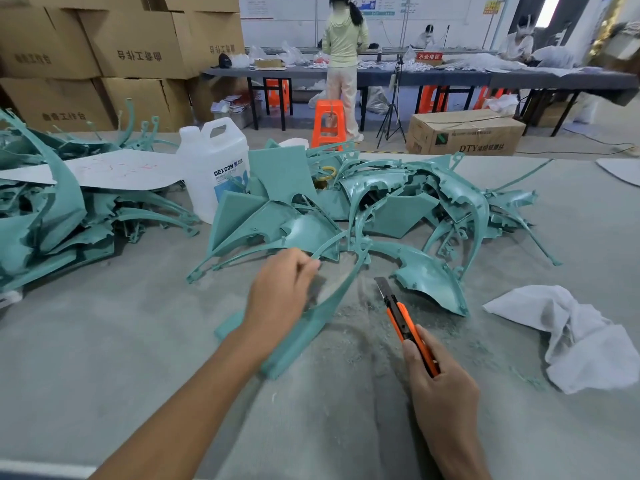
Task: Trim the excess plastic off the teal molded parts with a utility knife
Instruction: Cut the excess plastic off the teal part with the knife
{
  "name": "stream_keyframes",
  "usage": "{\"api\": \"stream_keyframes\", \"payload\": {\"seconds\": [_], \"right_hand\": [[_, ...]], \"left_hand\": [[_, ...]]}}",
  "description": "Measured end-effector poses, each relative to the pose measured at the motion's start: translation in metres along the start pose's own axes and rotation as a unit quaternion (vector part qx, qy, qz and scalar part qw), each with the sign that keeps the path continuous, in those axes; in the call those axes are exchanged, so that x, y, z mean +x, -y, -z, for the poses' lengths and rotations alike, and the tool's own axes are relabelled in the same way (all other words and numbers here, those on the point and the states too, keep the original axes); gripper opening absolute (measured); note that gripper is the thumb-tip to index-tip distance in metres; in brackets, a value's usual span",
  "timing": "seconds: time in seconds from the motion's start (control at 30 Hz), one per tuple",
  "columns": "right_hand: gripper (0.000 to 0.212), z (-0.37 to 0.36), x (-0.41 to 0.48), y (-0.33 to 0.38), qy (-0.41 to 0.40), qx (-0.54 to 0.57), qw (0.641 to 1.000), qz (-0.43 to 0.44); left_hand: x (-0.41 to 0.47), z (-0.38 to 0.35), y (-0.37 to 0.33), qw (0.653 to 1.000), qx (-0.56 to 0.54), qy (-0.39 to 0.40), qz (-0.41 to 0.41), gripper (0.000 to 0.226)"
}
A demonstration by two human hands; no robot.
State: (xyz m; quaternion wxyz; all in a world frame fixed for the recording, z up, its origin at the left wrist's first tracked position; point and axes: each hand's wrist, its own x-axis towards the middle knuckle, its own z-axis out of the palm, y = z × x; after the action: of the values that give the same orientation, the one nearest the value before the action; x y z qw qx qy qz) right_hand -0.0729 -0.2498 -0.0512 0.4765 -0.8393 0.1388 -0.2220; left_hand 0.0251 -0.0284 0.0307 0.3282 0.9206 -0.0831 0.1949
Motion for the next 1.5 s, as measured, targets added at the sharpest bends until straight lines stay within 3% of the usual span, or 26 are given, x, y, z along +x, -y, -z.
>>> {"api": "stream_keyframes", "payload": {"seconds": [0.1,0.17,0.23,0.3,0.4,0.47,0.53,0.6,0.73,0.87,0.97,1.13,1.5], "right_hand": [[0.034,-0.001,0.000,0.001,0.000,0.010,1.000,-0.011],[0.034,-0.001,0.000,0.002,-0.003,0.013,1.000,-0.016],[0.034,-0.001,0.001,0.001,-0.007,0.017,1.000,-0.021],[0.035,-0.001,0.001,0.002,-0.005,0.016,1.000,-0.023],[0.035,0.000,0.001,0.004,-0.007,0.025,0.999,-0.032],[0.034,0.000,0.001,0.005,-0.006,0.029,0.999,-0.039],[0.033,0.001,0.001,0.005,-0.007,0.035,0.998,-0.042],[0.036,0.001,0.002,0.005,-0.008,0.039,0.998,-0.053],[0.046,0.002,0.003,0.004,0.012,0.037,0.997,-0.061],[0.025,0.008,0.000,0.011,0.030,0.082,0.995,-0.049],[0.024,0.018,-0.013,0.027,0.053,0.153,0.986,-0.030],[0.051,0.036,-0.041,0.058,0.140,0.125,0.980,0.068],[0.053,0.048,-0.047,0.079,0.177,0.088,0.969,0.148]], "left_hand": [[-0.014,0.035,0.037,0.999,0.038,0.011,-0.007,0.056],[-0.029,0.049,0.063,0.988,0.069,0.134,-0.004,0.059],[-0.048,0.051,0.084,0.939,0.140,0.312,0.021,0.094],[-0.064,0.044,0.098,0.904,0.176,0.387,0.045,0.129],[-0.066,0.036,0.107,0.931,0.187,0.313,0.035,0.125],[-0.063,0.034,0.109,0.944,0.227,0.240,-0.018,0.101],[-0.059,0.034,0.111,0.961,0.226,0.144,-0.069,0.058],[-0.054,0.033,0.106,0.981,0.163,0.083,-0.058,0.031],[-0.054,0.028,0.082,0.997,0.012,0.073,-0.020,0.012],[-0.075,0.021,0.059,0.979,-0.166,0.110,0.053,0.024],[-0.094,0.016,0.050,0.950,-0.258,0.154,0.085,0.042],[-0.102,0.020,0.039,0.959,-0.237,0.139,0.067,0.048],[-0.101,0.037,0.030,0.969,-0.198,0.140,0.057,0.053]]}}
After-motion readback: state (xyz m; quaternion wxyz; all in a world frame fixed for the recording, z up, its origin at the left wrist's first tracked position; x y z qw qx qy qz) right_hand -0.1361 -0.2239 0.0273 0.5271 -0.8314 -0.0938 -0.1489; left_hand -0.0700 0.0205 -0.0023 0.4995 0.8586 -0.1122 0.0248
